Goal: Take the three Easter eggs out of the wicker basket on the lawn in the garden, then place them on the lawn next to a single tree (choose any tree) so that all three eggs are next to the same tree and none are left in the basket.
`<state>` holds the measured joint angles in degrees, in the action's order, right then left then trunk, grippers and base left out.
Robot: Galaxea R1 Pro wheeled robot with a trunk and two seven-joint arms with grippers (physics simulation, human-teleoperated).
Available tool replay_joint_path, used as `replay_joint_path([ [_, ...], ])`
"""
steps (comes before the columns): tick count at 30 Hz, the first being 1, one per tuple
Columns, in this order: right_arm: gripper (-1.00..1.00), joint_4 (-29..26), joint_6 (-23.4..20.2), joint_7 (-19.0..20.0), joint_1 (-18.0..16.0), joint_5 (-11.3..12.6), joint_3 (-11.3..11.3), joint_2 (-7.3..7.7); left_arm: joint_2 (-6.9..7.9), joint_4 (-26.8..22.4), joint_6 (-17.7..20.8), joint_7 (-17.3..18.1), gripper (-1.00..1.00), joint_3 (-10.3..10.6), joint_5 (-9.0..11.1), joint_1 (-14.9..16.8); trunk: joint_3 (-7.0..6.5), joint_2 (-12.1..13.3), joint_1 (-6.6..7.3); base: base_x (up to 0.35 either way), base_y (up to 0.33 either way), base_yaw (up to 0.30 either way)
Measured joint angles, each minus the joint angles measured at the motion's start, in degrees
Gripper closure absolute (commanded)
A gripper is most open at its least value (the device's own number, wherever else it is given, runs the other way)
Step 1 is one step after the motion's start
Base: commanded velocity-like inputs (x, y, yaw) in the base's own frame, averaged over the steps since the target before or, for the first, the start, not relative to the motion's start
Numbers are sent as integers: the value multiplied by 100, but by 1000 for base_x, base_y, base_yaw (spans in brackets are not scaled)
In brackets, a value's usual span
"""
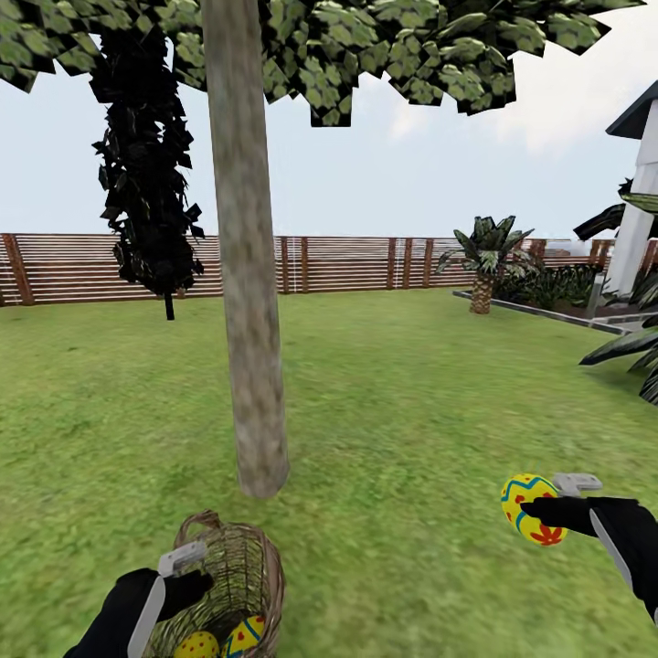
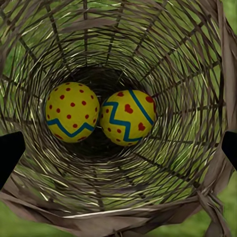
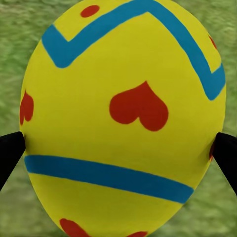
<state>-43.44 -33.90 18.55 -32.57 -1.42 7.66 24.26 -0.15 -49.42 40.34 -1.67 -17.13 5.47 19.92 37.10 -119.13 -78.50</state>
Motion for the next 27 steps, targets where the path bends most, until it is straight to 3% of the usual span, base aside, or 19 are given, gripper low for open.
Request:
replay_joint_path([
  [6, 100, 4, 0, -2, 0, 0, 0, -7, -1, 0, -28, 3, -100, 0, 6, 0, 18, -42, -23, 11, 0, 0],
  [13, 100, 1, 0, -1, 0, -4, -9, -16, -85, 33, -47, 8, -100, 10, 3, 0, 18, -42, -21, 219, 0, 0],
  [27, 100, 9, -5, 0, 0, 0, -99, -25, -102, 8, -56, 13, -100, 10, 14, 0, 18, -41, -23, 5, 0, 0],
])
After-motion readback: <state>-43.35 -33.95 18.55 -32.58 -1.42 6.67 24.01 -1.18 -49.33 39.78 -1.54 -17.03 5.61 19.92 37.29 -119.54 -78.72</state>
